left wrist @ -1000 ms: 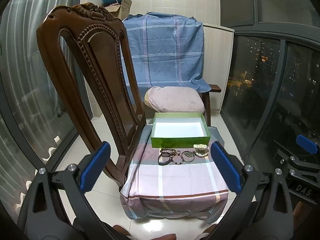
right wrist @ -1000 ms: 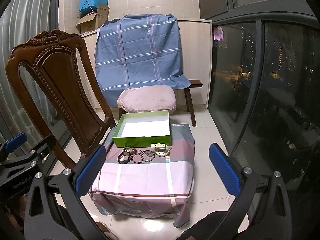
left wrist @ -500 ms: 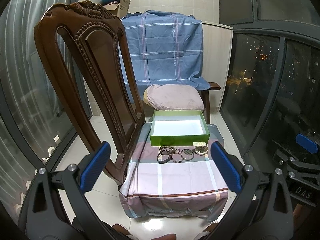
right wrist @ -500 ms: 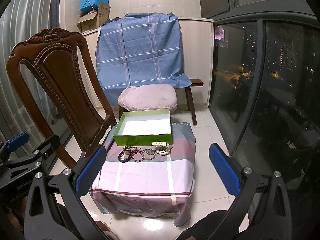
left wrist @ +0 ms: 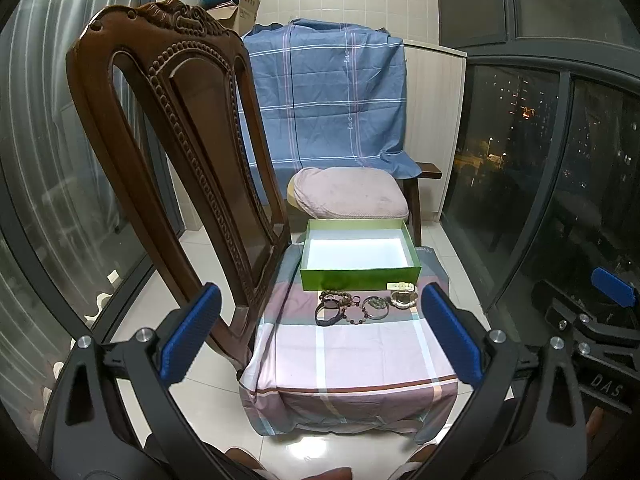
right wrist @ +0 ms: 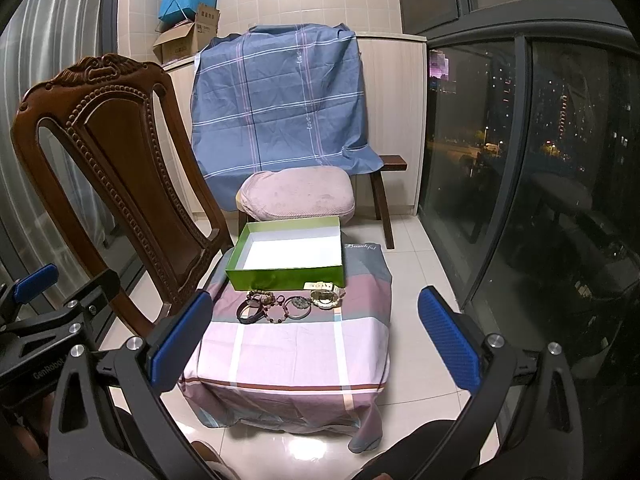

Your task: Organize jewelry

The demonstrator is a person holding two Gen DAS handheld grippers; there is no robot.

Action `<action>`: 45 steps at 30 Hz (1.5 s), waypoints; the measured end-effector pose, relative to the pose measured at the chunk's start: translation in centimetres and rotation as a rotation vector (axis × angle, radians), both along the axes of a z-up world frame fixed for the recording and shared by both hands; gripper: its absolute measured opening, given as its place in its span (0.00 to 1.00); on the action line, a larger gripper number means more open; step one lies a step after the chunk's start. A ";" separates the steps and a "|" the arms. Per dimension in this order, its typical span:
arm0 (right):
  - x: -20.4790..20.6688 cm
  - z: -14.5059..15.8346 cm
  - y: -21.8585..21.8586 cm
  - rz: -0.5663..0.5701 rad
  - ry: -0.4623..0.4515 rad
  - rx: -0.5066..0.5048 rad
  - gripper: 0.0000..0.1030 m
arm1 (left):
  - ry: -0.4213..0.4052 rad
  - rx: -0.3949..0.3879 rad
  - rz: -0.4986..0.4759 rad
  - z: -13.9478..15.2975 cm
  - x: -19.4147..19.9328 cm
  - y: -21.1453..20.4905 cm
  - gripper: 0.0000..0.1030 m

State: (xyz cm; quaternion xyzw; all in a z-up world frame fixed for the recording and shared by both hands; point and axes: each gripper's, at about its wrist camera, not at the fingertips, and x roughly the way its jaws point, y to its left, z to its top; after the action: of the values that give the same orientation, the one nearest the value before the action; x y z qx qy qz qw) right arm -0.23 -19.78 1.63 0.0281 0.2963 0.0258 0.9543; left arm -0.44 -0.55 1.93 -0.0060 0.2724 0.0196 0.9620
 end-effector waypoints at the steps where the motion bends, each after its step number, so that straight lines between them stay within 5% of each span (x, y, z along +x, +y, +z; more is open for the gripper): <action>1: 0.0 0.0 0.0 0.001 0.001 0.001 0.97 | 0.002 -0.001 0.000 0.0 0.0 0.0 0.96; 31: 0.2 -0.7 -0.2 0.007 0.006 0.015 0.97 | 0.025 0.019 0.013 -0.5 0.5 0.3 0.96; 45: 7.9 -4.9 -0.6 0.013 0.104 0.016 0.97 | 0.164 -0.008 0.014 -4.8 8.9 1.2 0.96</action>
State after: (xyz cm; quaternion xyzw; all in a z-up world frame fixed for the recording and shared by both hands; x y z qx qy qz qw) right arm 7.63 -20.35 -3.28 0.0353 0.3453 0.0331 0.9372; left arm 8.46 0.67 -2.84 -0.0104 0.3506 0.0255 0.9361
